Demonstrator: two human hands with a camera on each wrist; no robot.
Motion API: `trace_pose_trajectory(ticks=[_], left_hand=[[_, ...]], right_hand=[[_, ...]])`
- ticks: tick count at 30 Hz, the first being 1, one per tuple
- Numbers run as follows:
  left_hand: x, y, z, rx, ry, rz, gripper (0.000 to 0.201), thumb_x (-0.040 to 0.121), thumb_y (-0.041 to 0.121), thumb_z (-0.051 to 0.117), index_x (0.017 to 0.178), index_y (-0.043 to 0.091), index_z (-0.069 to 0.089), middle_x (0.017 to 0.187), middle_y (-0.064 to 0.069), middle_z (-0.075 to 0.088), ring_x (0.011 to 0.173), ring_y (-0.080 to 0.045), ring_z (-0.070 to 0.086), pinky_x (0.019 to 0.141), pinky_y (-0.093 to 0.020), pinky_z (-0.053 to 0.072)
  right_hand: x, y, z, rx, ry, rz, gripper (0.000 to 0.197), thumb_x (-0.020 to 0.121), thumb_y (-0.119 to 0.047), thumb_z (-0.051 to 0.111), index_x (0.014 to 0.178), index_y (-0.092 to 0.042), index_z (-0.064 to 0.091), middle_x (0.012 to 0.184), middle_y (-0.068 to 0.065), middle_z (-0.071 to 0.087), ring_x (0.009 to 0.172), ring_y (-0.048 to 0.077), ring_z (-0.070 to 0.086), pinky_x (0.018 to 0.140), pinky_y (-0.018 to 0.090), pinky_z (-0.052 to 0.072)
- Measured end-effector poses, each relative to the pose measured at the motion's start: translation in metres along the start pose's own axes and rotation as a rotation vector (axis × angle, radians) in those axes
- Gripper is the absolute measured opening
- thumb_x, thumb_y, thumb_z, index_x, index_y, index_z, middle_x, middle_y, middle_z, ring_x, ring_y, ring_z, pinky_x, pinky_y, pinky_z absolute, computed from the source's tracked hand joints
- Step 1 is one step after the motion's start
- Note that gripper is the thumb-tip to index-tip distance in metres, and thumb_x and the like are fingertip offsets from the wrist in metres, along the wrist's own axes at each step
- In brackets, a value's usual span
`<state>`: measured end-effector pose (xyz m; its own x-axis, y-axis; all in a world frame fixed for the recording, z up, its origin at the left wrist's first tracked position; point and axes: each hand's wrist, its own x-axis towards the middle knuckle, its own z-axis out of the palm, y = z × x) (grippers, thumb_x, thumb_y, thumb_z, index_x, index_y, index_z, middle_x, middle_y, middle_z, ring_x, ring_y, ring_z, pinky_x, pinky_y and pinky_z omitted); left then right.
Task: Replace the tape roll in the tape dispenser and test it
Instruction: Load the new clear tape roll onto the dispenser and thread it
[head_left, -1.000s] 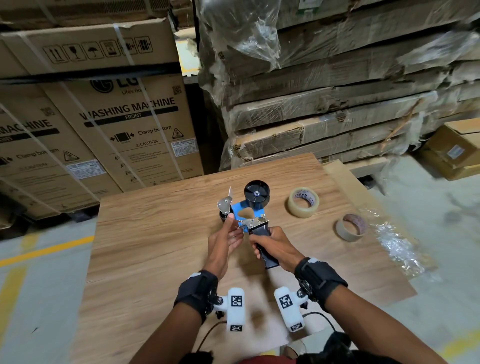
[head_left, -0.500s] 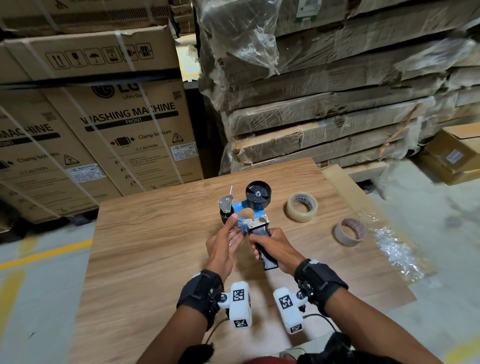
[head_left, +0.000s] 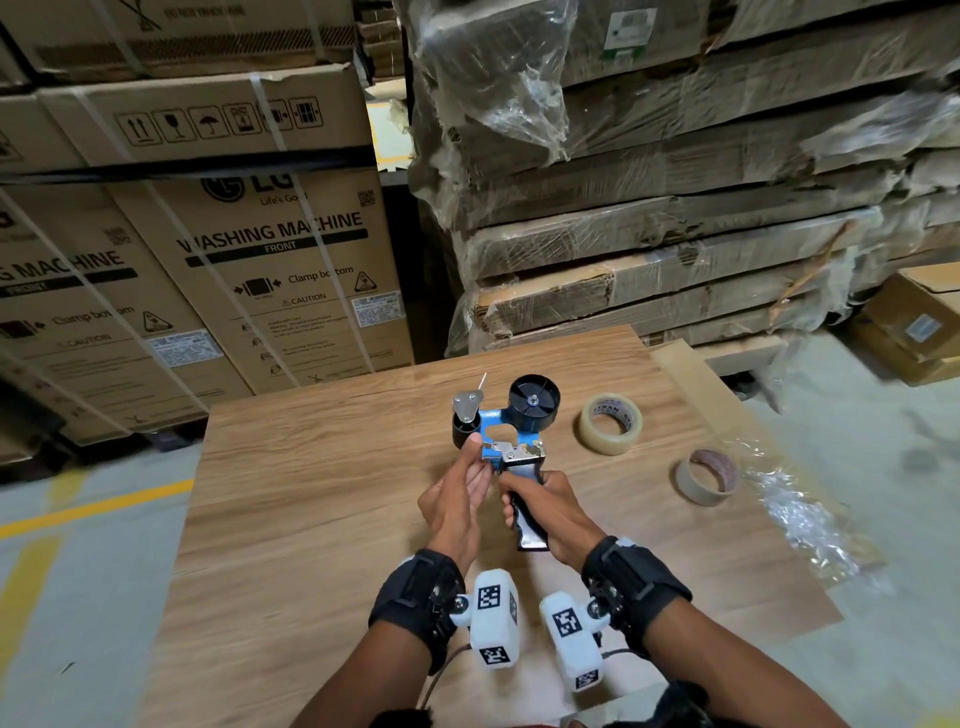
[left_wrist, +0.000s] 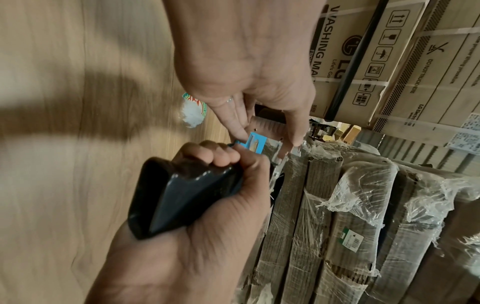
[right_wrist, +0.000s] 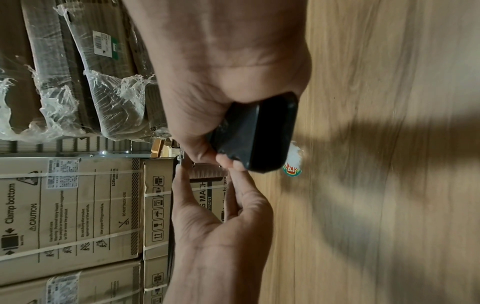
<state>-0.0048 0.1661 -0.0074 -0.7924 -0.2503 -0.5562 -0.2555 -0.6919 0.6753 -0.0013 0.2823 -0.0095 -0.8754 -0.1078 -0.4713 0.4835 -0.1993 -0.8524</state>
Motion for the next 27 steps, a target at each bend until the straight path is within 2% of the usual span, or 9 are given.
trace_pose_trajectory(ticks=[5, 8, 11, 14, 17, 20, 27], left_hand=[[0.000, 0.001, 0.000, -0.011, -0.023, -0.059, 0.033, 0.081, 0.022, 0.083, 0.103, 0.000, 0.071, 0.099, -0.018, 0.078, 0.094, -0.022, 0.077, 0.096, -0.036, 0.056], [0.007, 0.006, -0.006, 0.036, -0.079, -0.099, 0.039, 0.084, 0.028, 0.080, 0.110, 0.002, 0.069, 0.103, -0.017, 0.078, 0.102, -0.024, 0.075, 0.098, -0.038, 0.056], [0.013, 0.010, -0.010, 0.069, -0.105, -0.136, 0.040, 0.082, 0.026, 0.081, 0.113, 0.004, 0.068, 0.108, -0.019, 0.076, 0.103, -0.025, 0.075, 0.098, -0.038, 0.056], [0.016, 0.010, -0.013, 0.080, -0.109, -0.155, 0.044, 0.080, 0.025, 0.083, 0.114, 0.005, 0.067, 0.110, -0.019, 0.076, 0.104, -0.025, 0.074, 0.093, -0.036, 0.057], [0.016, 0.007, -0.017, 0.064, -0.108, -0.157, 0.042, 0.080, 0.025, 0.083, 0.114, 0.006, 0.067, 0.110, -0.019, 0.076, 0.106, -0.026, 0.073, 0.097, -0.038, 0.056], [0.014, 0.003, -0.023, 0.044, -0.099, -0.158, 0.041, 0.080, 0.025, 0.084, 0.112, 0.005, 0.068, 0.109, -0.019, 0.076, 0.105, -0.026, 0.074, 0.098, -0.039, 0.056], [0.006, -0.010, -0.031, 0.086, -0.102, -0.158, 0.038, 0.082, 0.026, 0.081, 0.108, 0.001, 0.070, 0.106, -0.018, 0.077, 0.097, -0.021, 0.076, 0.088, -0.034, 0.057]], right_hand=[[0.001, 0.002, -0.004, 0.001, 0.009, -0.002, 0.012, 0.091, -0.007, 0.066, 0.079, -0.004, 0.064, 0.065, 0.010, 0.056, 0.052, 0.018, 0.051, 0.049, 0.027, 0.046], [0.003, 0.001, -0.006, -0.003, 0.024, 0.006, 0.015, 0.092, -0.006, 0.066, 0.077, -0.005, 0.064, 0.064, 0.009, 0.056, 0.051, 0.017, 0.051, 0.048, 0.026, 0.046], [0.003, 0.000, -0.008, -0.002, 0.021, 0.028, 0.022, 0.092, -0.006, 0.065, 0.070, -0.008, 0.064, 0.063, 0.008, 0.056, 0.051, 0.017, 0.051, 0.048, 0.026, 0.046], [0.002, 0.002, -0.008, -0.008, 0.026, 0.031, 0.023, 0.091, -0.005, 0.065, 0.068, -0.008, 0.064, 0.063, 0.008, 0.057, 0.051, 0.017, 0.051, 0.048, 0.026, 0.046], [0.001, 0.005, -0.008, -0.005, 0.025, 0.034, 0.023, 0.091, -0.005, 0.066, 0.068, -0.008, 0.064, 0.063, 0.008, 0.057, 0.050, 0.017, 0.051, 0.048, 0.026, 0.046], [0.001, 0.008, -0.007, -0.016, 0.032, 0.035, 0.018, 0.090, -0.006, 0.067, 0.072, -0.006, 0.065, 0.064, 0.009, 0.058, 0.051, 0.017, 0.052, 0.049, 0.026, 0.047], [0.002, 0.011, -0.008, 0.022, 0.040, 0.018, 0.011, 0.088, -0.008, 0.071, 0.080, -0.003, 0.066, 0.066, 0.012, 0.057, 0.052, 0.018, 0.050, 0.049, 0.026, 0.046]])
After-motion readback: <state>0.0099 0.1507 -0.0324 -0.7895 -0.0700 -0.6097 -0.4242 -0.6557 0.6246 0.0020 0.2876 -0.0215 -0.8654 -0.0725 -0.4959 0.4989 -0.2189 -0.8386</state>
